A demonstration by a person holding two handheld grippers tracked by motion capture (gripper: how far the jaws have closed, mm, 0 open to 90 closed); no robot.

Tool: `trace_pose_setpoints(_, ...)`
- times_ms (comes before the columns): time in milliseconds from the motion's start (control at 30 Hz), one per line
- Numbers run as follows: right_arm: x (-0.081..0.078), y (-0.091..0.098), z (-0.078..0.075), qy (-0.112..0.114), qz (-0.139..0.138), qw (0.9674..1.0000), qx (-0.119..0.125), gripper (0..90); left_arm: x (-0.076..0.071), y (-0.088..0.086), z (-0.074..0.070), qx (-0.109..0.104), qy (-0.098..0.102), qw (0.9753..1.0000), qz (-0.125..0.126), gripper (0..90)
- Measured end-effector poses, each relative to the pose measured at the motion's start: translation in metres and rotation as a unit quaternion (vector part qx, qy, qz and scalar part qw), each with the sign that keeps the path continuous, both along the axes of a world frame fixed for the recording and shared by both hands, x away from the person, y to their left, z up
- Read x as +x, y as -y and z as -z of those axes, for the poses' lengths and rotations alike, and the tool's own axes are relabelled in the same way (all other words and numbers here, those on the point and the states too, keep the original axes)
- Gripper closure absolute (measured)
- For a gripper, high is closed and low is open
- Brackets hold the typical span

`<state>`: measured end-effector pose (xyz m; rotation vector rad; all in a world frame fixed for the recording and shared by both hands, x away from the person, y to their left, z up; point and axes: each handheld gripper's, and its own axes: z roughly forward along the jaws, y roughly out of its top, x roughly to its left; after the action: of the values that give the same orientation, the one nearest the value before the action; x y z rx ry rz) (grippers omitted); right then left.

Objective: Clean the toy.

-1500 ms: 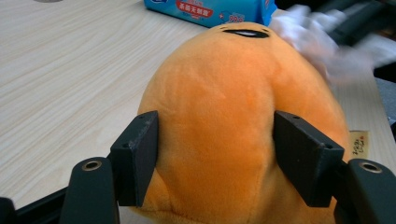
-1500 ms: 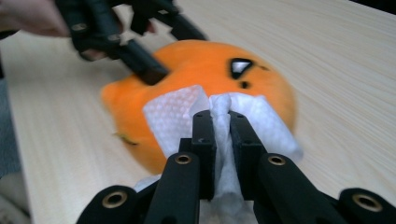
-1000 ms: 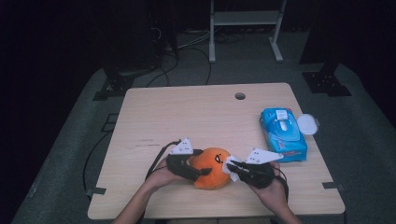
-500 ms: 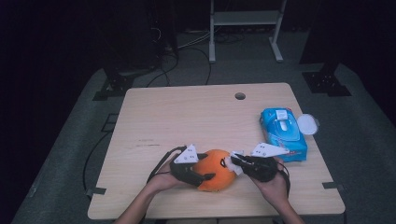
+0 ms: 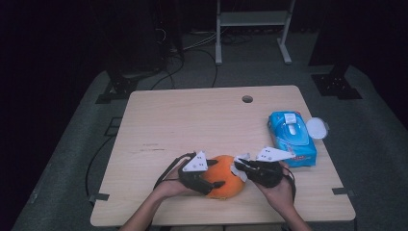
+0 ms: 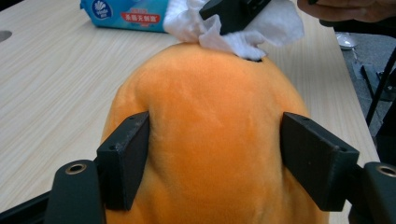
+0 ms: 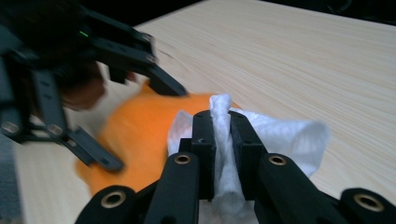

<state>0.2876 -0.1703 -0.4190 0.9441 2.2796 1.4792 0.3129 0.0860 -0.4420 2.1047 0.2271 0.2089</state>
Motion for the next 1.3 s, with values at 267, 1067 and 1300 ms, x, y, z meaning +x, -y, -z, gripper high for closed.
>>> trace_pose_setpoints(267, -0.002, 0.003, 0.004, -0.006, -0.002, 0.9999, -0.010, 81.9, 0.002, -0.002, -0.017, -0.002, -0.004, 1.0000, 0.004, 20.4)
trace_pose_setpoints(1067, -0.004, -0.011, -0.004, -0.003, -0.018, 0.9998, 0.003, 81.8, -0.014, 0.017, -0.010, 0.052, 0.047, 0.9971, 0.030, 24.1)
trace_pose_setpoints(1300, 0.008, 0.008, 0.005, -0.025, 0.022, 0.9994, 0.002, 81.9, -0.019, 0.019, -0.010, 0.053, 0.060, 0.9960, 0.040, 25.4)
